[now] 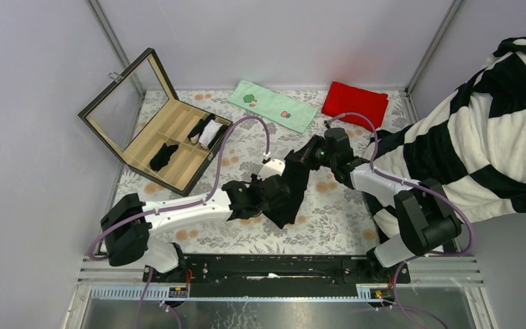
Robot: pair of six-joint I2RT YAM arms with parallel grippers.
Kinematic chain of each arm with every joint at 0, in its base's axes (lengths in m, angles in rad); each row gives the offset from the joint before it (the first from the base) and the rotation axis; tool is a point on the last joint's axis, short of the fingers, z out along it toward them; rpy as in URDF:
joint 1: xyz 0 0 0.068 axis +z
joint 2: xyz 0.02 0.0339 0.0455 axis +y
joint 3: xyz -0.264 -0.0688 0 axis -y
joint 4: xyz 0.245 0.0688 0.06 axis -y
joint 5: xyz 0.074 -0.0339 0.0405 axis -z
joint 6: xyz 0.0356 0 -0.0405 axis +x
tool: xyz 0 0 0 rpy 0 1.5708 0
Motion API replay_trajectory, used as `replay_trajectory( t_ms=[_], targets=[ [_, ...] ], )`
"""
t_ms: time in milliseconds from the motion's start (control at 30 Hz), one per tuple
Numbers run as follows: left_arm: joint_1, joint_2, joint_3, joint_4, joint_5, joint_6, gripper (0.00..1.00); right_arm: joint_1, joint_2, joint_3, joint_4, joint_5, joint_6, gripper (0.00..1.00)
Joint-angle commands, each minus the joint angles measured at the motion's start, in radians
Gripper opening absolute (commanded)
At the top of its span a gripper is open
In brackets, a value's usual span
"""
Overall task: Roll the underwear
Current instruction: Fold the underwear at the center of the board.
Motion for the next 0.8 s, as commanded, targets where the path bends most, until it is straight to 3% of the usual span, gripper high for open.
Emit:
replay_trajectory(
  t_ms=[0, 300, 767],
  targets=[
    [0.002, 0.025, 0.018, -0.031, -0.02, 0.021, 0.0, -0.036, 0.037, -0.008, 0.091, -0.055, -0.059, 0.0],
    [0.002, 0.073, 0.045, -0.038, 0.015, 0.02, 0.0, -0.076, 0.124, -0.032, 0.207, -0.202, -0.061, 0.0],
    [-0.042, 0.181, 0.114, -0.028, 0.055, -0.001, 0.0, -0.087, 0.081, -0.05, 0.014, -0.074, -0.232, 0.0]
  ],
)
